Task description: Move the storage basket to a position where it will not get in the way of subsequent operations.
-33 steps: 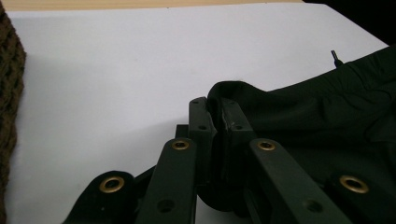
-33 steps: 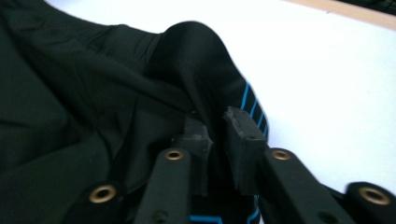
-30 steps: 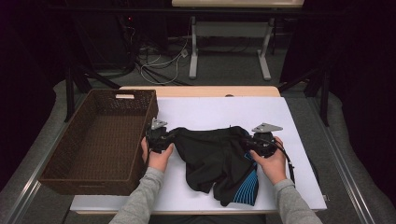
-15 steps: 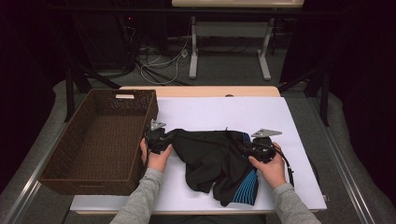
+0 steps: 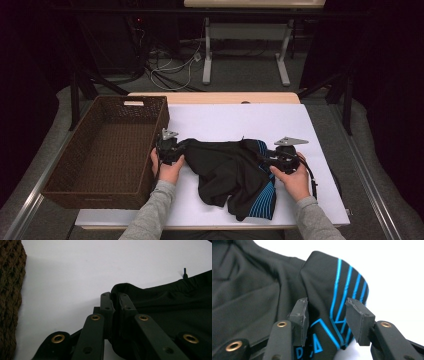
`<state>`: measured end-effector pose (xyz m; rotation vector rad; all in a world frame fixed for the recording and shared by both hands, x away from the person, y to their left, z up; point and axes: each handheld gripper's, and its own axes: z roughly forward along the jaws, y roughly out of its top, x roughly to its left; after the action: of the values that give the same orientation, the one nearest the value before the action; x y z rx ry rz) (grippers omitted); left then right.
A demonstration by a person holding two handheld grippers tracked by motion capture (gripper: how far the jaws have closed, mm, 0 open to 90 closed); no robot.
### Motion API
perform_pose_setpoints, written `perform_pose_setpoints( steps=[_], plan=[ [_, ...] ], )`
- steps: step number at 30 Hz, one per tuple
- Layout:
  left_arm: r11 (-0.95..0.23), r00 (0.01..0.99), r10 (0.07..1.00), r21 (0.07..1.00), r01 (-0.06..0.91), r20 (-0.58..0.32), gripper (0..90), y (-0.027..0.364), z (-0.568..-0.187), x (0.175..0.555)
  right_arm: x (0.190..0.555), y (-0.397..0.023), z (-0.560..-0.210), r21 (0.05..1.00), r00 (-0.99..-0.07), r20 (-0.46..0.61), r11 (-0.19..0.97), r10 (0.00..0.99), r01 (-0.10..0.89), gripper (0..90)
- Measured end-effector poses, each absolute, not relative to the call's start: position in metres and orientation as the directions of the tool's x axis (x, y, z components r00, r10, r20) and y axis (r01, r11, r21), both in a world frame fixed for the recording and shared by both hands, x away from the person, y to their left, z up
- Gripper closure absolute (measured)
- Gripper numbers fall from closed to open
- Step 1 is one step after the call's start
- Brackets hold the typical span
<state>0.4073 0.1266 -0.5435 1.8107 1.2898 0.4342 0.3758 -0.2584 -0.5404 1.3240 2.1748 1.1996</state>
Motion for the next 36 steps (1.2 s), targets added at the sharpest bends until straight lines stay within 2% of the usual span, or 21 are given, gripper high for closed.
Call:
perform_pose_setpoints(
  steps=[6, 13, 20, 36],
  plan=[
    [-0.104, 0.408, 0.894, 0.798, 0.594, -0.187, 83.0, 0.126, -0.543, 0.407, 0.381, -0.275, -0.534, 0.818, -0.454, 0.195, 0.111, 0.869, 0.564, 51.4],
    [-0.105, 0.410, 0.893, 0.799, 0.593, -0.187, 83.0, 0.126, -0.542, 0.407, 0.391, -0.285, -0.523, 0.832, -0.394, 0.184, 0.070, 0.900, 0.550, 50.0],
    [-0.101, 0.409, 0.892, 0.797, 0.595, -0.192, 83.1, 0.127, -0.541, 0.407, 0.405, -0.285, -0.527, 0.815, -0.379, 0.133, 0.117, 0.916, 0.568, 48.9],
    [-0.098, 0.410, 0.892, 0.804, 0.586, -0.190, 83.2, 0.126, -0.541, 0.407, 0.418, -0.274, -0.538, 0.787, -0.373, 0.148, 0.119, 0.916, 0.605, 53.1]
  ],
)
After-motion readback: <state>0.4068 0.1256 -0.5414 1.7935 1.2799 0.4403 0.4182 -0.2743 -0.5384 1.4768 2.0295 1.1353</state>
